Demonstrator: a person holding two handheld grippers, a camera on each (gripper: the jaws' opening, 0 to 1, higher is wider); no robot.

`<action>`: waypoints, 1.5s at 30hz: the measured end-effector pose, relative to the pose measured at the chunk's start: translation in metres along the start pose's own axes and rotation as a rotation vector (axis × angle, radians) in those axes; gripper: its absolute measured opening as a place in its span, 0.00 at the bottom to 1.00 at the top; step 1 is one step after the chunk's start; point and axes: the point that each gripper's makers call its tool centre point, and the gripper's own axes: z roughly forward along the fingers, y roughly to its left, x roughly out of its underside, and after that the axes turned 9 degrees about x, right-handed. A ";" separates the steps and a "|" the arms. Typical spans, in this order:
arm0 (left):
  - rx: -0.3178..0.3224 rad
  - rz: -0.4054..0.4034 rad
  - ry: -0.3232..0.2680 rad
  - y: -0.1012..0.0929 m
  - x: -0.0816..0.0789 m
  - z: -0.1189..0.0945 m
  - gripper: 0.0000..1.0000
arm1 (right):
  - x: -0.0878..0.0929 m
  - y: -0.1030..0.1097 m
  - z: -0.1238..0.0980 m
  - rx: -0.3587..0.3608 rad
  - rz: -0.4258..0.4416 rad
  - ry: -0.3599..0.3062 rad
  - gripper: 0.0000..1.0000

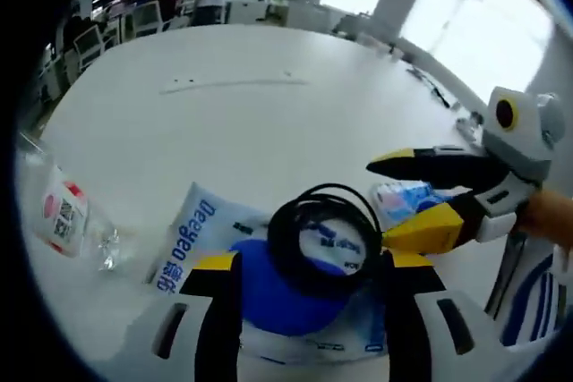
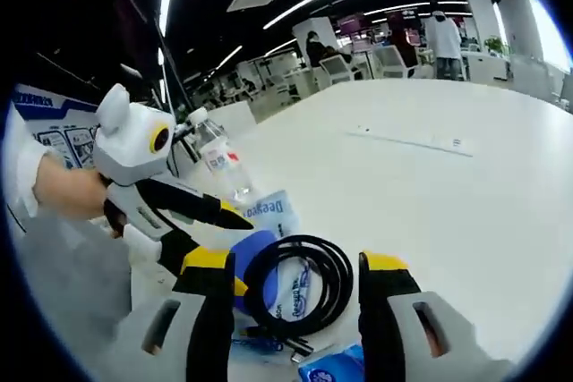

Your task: Arrange the tabletop items into an orderly group along one side of the table until the central work area is clear of visible clutter.

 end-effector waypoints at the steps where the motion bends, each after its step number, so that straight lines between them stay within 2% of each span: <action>1: 0.002 -0.017 0.004 -0.001 0.001 0.001 0.58 | 0.000 -0.001 0.001 0.002 0.004 0.002 0.49; 2: 0.003 -0.029 0.004 -0.001 0.002 0.002 0.58 | 0.002 -0.009 0.007 0.004 0.012 0.002 0.48; 7: -0.013 -0.042 0.020 0.005 0.004 0.007 0.54 | 0.010 -0.016 0.011 0.013 0.091 0.036 0.47; 10: -0.019 -0.045 0.025 0.008 0.005 0.008 0.49 | 0.017 -0.018 0.011 0.032 0.098 0.060 0.46; 14: -0.018 -0.068 0.023 0.008 0.004 0.011 0.38 | 0.027 -0.021 0.013 0.044 0.083 0.097 0.39; 20: -0.043 -0.092 0.022 0.014 0.001 0.014 0.29 | 0.042 -0.019 0.017 0.049 0.067 0.161 0.26; 21: -0.048 -0.092 0.023 0.015 0.001 0.014 0.28 | 0.041 -0.018 0.019 0.042 0.057 0.148 0.23; 25: -0.083 -0.079 0.035 0.020 0.001 0.012 0.20 | 0.041 -0.030 0.021 0.101 0.034 0.148 0.12; 28: -0.106 -0.061 0.049 0.023 0.002 0.012 0.15 | 0.040 -0.033 0.023 0.105 0.058 0.145 0.08; 31: -0.107 -0.080 0.058 0.021 0.001 0.012 0.14 | 0.038 -0.036 0.025 0.117 0.082 0.136 0.05; 34: -0.120 -0.085 0.064 0.020 0.002 0.010 0.11 | 0.033 -0.035 0.021 0.121 0.138 0.116 0.04; 39: -0.132 -0.092 0.019 0.014 -0.008 0.001 0.08 | 0.020 -0.033 0.015 0.127 0.154 0.074 0.02; 40: -0.131 -0.088 0.011 0.012 -0.012 -0.001 0.08 | 0.015 -0.031 0.008 0.130 0.163 0.062 0.01; 45: -0.104 -0.081 -0.021 0.004 -0.025 -0.010 0.05 | 0.004 -0.029 -0.006 0.131 0.197 0.027 0.01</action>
